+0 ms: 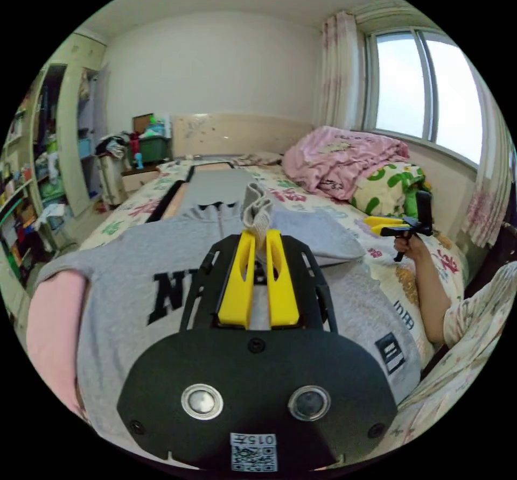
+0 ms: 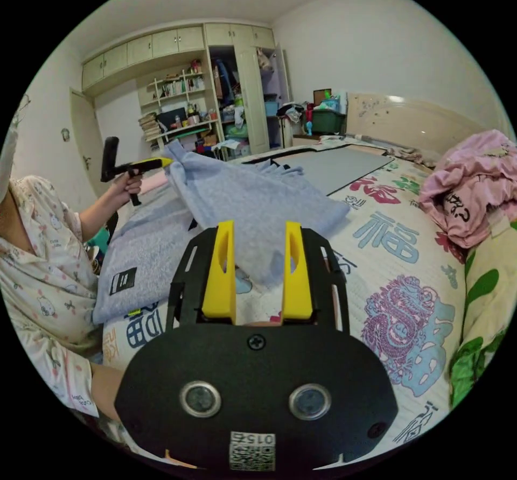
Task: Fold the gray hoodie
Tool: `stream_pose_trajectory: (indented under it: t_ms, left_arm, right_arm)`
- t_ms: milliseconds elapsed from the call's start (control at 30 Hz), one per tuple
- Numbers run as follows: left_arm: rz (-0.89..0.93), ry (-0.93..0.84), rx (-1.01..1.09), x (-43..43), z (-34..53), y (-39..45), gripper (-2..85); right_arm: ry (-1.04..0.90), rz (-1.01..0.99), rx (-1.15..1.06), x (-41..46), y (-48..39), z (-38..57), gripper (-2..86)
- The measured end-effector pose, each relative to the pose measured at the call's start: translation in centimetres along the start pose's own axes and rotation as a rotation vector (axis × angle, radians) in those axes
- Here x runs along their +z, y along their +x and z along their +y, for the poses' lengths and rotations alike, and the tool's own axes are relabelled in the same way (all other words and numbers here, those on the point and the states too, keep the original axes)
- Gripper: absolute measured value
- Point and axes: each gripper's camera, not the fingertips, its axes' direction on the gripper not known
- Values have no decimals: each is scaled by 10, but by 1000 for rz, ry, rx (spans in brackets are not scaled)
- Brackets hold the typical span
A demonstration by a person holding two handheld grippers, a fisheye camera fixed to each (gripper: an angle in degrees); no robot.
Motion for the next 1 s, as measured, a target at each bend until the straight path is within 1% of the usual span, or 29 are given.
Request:
stream_pose_trajectory:
  t_ms: [100, 167, 300, 367, 467, 633, 733, 833, 900, 933, 967, 1000]
  left_arm:
    - [-96, -42, -50, -50, 54, -25, 17]
    - [-128, -73, -111, -69, 83, -39, 17]
    - [-118, -118, -199, -98, 133, -55, 18]
    - [-126, -131, -196, -103, 146, -52, 19]
    - [-114, -160, -185, -106, 160, -46, 19]
    - [-58, -245, -144, -103, 187, -29, 21]
    - [-16, -338, -115, -91, 210, -20, 21]
    - [25, -395, -46, -90, 222, -12, 20]
    - [68, -466, -2, -98, 223, -17, 18]
    - [60, -467, 21, -104, 222, -18, 18]
    - [13, -412, 55, -124, 216, -19, 18]
    - [-36, -312, 61, -145, 209, -20, 18]
  right_arm:
    - [-55, -34, -53, 33, 0, 3, 140]
    - [-150, -41, -92, 65, 2, 6, 145]
    - [-278, 1, -107, 105, 11, 13, 139]
    - [-319, 8, -121, 122, 20, 21, 104]
    - [-323, 42, -136, 134, 34, 33, 43]
    - [-329, 67, -107, 133, 72, 64, 13]
    - [-381, 70, -106, 148, 92, 81, 9]
    - [-379, 53, -112, 144, 113, 101, 8]
    - [-397, 74, -88, 130, 129, 115, 8]
    - [-334, 100, -76, 112, 137, 122, 8]
    - [-225, 103, -62, 92, 143, 127, 10]
    - [-165, 87, -63, 82, 144, 128, 10]
